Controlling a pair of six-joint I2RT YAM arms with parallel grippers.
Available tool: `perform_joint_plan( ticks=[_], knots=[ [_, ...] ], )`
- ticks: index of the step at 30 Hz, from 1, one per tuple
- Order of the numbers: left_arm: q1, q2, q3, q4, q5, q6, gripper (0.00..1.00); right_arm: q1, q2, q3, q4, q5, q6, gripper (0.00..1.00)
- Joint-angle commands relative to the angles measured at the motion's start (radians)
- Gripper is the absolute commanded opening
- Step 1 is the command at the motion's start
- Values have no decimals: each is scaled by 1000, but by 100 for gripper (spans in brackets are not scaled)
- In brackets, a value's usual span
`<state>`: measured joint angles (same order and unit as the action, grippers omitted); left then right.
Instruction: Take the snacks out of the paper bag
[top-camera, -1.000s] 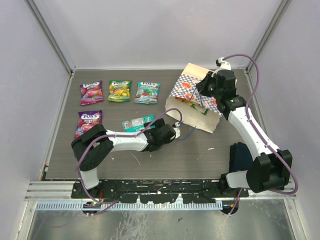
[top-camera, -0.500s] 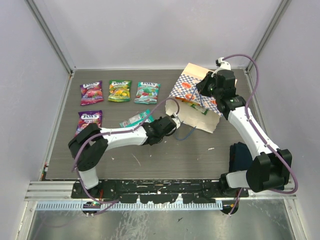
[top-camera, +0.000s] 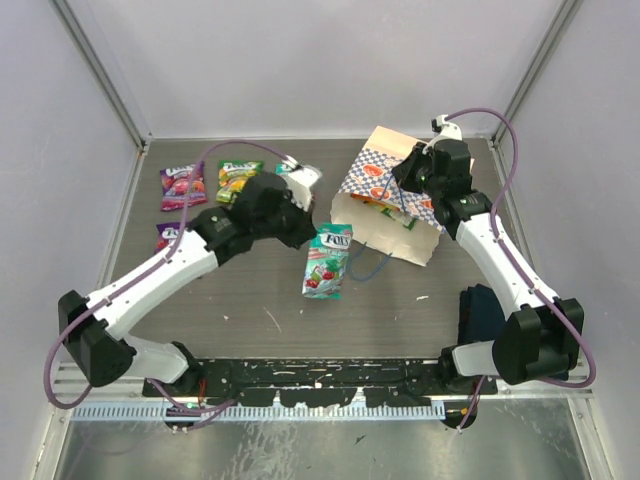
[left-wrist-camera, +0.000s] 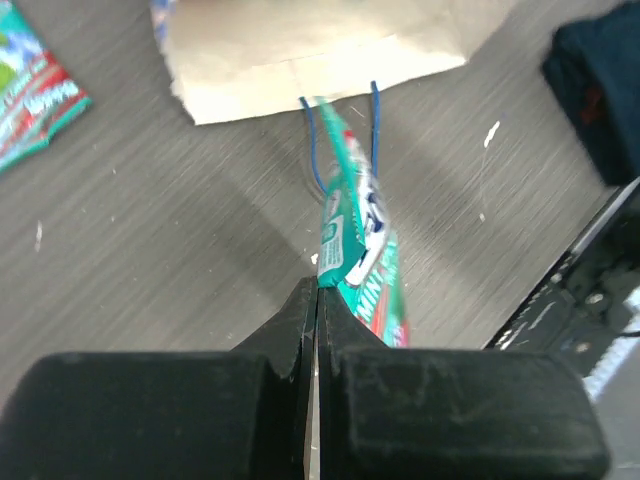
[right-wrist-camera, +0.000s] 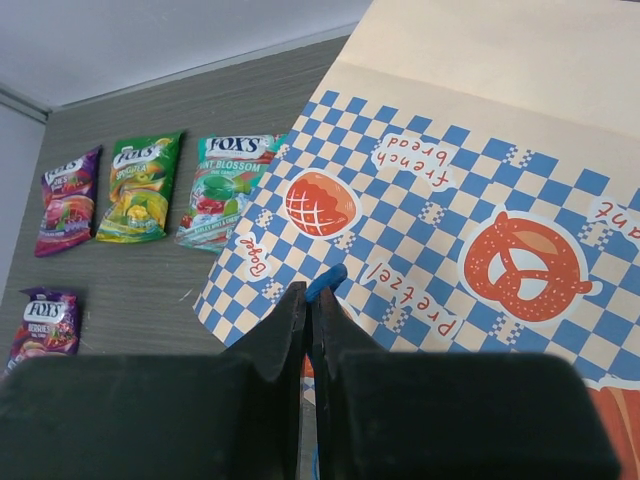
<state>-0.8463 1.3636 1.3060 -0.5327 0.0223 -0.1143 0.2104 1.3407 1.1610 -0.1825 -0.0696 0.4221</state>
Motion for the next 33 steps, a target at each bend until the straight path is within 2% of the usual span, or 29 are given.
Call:
perform_joint_plan(
  ticks=[1,7,10,13,21,22,24,26,27,28,29,33],
  knots=[
    [232,36,-34,36,326,-239,0,4,-18,3,65,-7,10,1],
    [303,219,-54,93,237,-201,0,4,-27,3,64,-13,9,1],
    [342,287,-43,126,262,-207,0,4,-34,5,59,-6,0,1],
    [386,312,-39,150,260,-211,0,4,-39,6,53,2,-7,1],
    [469,317,-54,137,117,-155,0,3,-33,5,52,-5,-11,1],
    [479,323,-54,133,121,-154,6,3,-32,4,51,-5,-11,1],
    [487,341,-48,109,120,-148,30,4,-29,5,52,-7,-11,1],
    [487,351,-41,77,81,-137,61,4,-28,6,51,-7,-11,1],
    [485,346,-46,71,60,-135,73,3,-28,5,52,-7,-11,1],
    [482,335,-61,72,34,-128,91,4,-27,6,52,-7,-11,1],
    [475,320,-80,80,2,-121,99,3,-26,7,52,-7,-11,1],
    [420,226,-182,144,-44,-75,98,3,-18,6,55,-9,-8,1]
  ],
)
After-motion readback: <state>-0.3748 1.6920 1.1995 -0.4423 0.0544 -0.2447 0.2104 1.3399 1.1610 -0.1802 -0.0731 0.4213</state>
